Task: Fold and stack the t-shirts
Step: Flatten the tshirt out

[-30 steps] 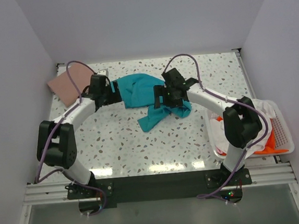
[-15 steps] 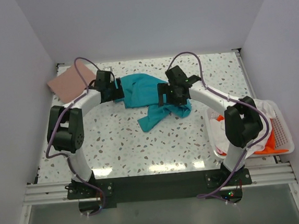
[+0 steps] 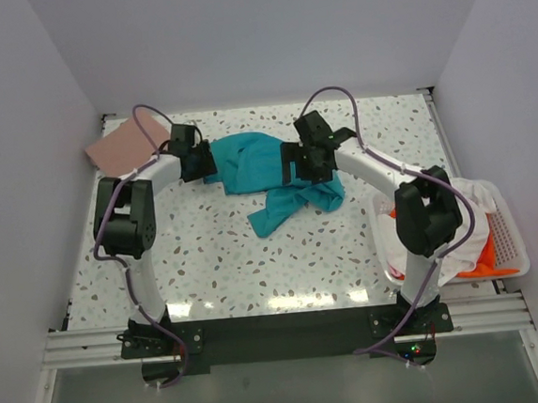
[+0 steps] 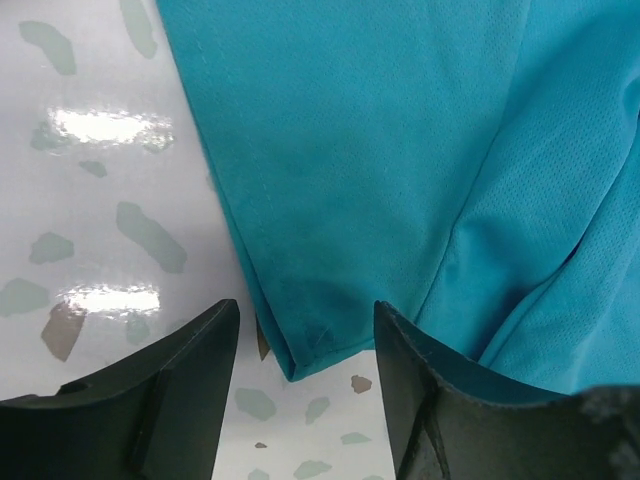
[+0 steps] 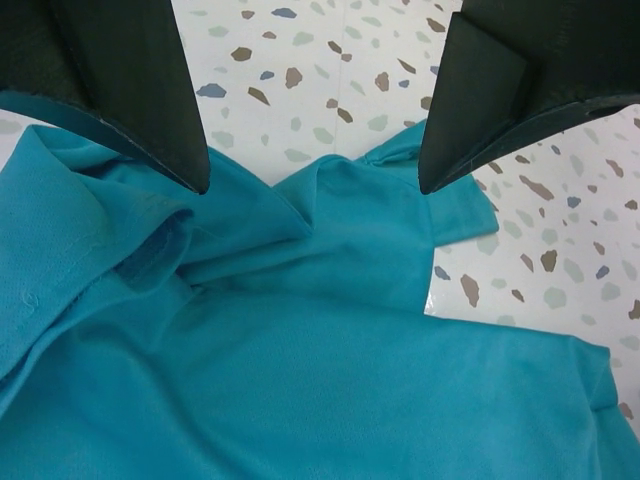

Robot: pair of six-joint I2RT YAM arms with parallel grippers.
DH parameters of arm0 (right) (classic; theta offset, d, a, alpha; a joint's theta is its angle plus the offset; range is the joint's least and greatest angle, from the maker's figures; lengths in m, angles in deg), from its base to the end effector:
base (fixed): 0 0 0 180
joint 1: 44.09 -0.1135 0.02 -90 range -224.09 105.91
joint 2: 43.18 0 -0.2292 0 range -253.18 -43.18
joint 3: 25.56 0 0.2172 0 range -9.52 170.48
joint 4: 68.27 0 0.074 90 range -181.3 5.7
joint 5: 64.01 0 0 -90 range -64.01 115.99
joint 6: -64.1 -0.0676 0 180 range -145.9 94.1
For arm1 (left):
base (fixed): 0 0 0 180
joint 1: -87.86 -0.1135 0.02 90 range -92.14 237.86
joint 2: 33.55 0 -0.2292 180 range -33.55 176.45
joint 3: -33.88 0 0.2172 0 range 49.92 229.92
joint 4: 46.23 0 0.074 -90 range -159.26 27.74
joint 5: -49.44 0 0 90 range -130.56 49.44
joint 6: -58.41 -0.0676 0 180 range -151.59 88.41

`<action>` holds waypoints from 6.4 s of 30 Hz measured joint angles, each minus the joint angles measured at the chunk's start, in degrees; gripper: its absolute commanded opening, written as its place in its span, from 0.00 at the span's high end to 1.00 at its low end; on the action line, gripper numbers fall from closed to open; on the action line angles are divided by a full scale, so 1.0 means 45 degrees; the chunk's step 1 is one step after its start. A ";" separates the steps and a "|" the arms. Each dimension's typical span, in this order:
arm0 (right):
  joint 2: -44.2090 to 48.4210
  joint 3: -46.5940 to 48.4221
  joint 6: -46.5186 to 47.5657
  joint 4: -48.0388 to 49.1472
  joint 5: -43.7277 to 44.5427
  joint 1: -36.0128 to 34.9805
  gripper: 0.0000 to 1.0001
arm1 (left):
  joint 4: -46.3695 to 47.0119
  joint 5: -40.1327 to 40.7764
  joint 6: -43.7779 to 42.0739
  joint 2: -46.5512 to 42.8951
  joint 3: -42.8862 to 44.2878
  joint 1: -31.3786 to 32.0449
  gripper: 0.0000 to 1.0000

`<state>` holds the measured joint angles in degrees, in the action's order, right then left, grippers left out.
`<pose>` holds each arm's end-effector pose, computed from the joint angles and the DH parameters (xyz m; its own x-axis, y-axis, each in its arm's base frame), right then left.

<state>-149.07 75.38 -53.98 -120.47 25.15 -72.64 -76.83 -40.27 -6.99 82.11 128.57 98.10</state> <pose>0.3298 0.1805 0.1962 -0.8793 0.0574 -0.4728 -0.0804 0.9606 0.2662 0.4036 -0.0726 0.1314 -0.7736 -0.2833 -0.5668 -0.1621 0.9532 -0.2551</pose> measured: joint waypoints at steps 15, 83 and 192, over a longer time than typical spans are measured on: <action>-0.2045 0.0869 -0.0039 -0.0806 0.0413 0.0005 0.48 | 0.0437 -0.1802 0.0680 0.0690 0.0214 -0.0005 0.99; -0.4930 0.4464 0.0423 0.2909 -0.0733 -0.0709 0.40 | -0.2191 -0.6368 -0.1287 -0.6421 -0.6373 -0.3759 1.00; -0.3696 1.0676 0.0957 -0.0865 -0.0005 0.3492 1.00 | -0.1579 -0.5518 0.1341 -0.2263 0.4537 -0.3604 1.00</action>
<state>-165.70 123.42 -49.67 -124.36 25.13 -56.93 -83.93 -65.10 -0.95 71.92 148.99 81.89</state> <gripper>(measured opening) 0.014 0.028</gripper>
